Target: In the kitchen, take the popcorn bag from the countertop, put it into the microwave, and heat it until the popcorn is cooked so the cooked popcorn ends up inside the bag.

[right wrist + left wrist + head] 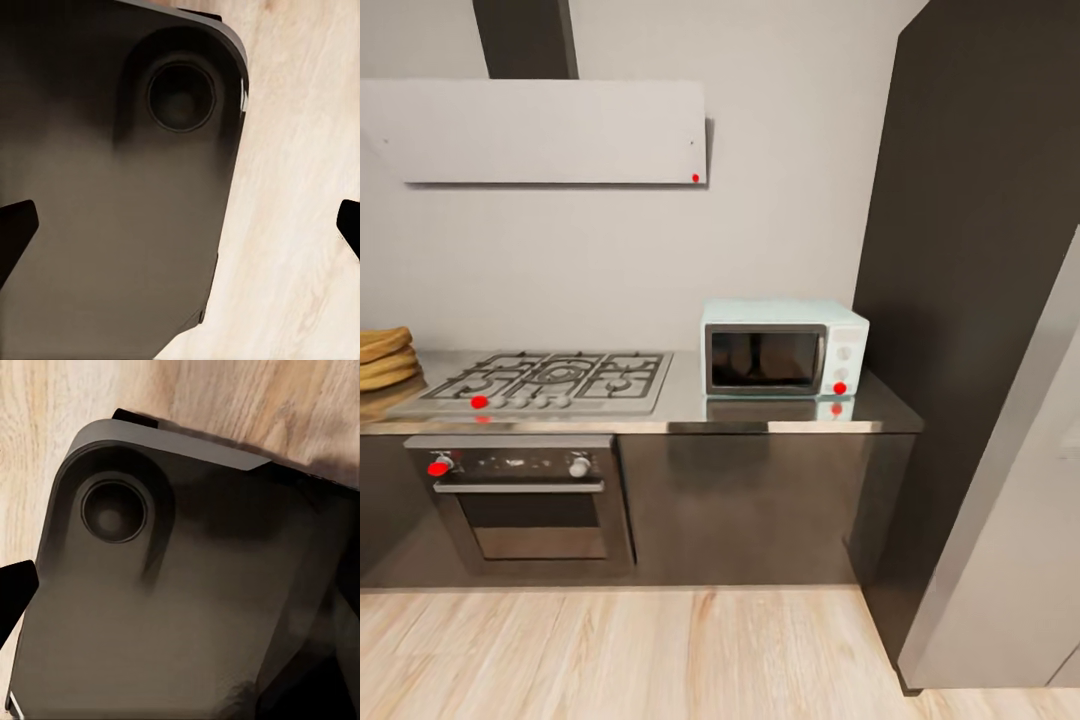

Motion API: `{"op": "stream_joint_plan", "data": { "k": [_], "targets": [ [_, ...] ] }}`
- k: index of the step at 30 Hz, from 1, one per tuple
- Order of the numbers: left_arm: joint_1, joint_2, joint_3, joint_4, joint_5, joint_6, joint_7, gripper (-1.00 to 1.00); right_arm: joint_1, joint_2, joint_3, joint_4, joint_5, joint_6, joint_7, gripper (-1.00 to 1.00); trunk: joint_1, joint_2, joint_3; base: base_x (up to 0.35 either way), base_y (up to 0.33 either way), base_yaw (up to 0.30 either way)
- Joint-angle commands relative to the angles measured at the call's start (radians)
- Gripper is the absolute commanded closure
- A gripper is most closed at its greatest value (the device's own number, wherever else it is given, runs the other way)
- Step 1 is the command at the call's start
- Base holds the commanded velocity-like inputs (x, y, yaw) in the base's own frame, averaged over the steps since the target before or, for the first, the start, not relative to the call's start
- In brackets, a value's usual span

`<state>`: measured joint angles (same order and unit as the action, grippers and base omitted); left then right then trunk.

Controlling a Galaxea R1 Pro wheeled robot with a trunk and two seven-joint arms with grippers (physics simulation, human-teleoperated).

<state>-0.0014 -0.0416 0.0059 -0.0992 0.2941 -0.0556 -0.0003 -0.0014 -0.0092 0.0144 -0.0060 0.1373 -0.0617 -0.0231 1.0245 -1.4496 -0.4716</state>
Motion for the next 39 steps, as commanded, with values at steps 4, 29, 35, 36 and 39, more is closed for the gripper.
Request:
{"op": "stream_joint_plan", "data": {
  "k": [4, 29, 35, 36, 39],
  "targets": [
    [0.000, 0.000, -0.001, 0.000, 0.006, -0.003, 0.000, -1.00, 0.000, -0.001, 0.001, 0.000, 0.008, -0.001, -0.003, -1.00, 0.000, 0.000, -0.001, 0.300, -0.025, 0.000],
    [0.000, -0.001, 0.005, 0.001, 0.013, -0.012, 0.003, -1.00, 0.000, 0.005, -0.002, -0.012, 0.004, -0.008, 0.007, -1.00, 0.000, 0.000, -0.001, 0.108, -0.043, 0.000],
    [0.000, -0.010, 0.005, 0.001, 0.012, -0.013, 0.002, -1.00, 0.000, 0.018, 0.002, -0.560, 0.008, 0.249, 0.014, -1.00, 0.000, 0.000, -0.001, 0.000, 0.000, 0.000],
    [0.000, -0.010, 0.005, 0.001, 0.012, -0.013, 0.002, -1.00, 0.000, 0.018, 0.002, -0.696, 0.005, 0.323, 0.015, -1.00, 0.000, 0.000, -0.001, 0.000, 0.000, 0.000],
    [0.000, -0.010, 0.005, 0.001, 0.012, -0.013, 0.002, -1.00, 0.000, 0.017, 0.002, -0.978, 0.003, 0.457, 0.016, -1.00, 0.000, 0.000, -0.001, 0.000, 0.000, 0.000]
  ]
}}
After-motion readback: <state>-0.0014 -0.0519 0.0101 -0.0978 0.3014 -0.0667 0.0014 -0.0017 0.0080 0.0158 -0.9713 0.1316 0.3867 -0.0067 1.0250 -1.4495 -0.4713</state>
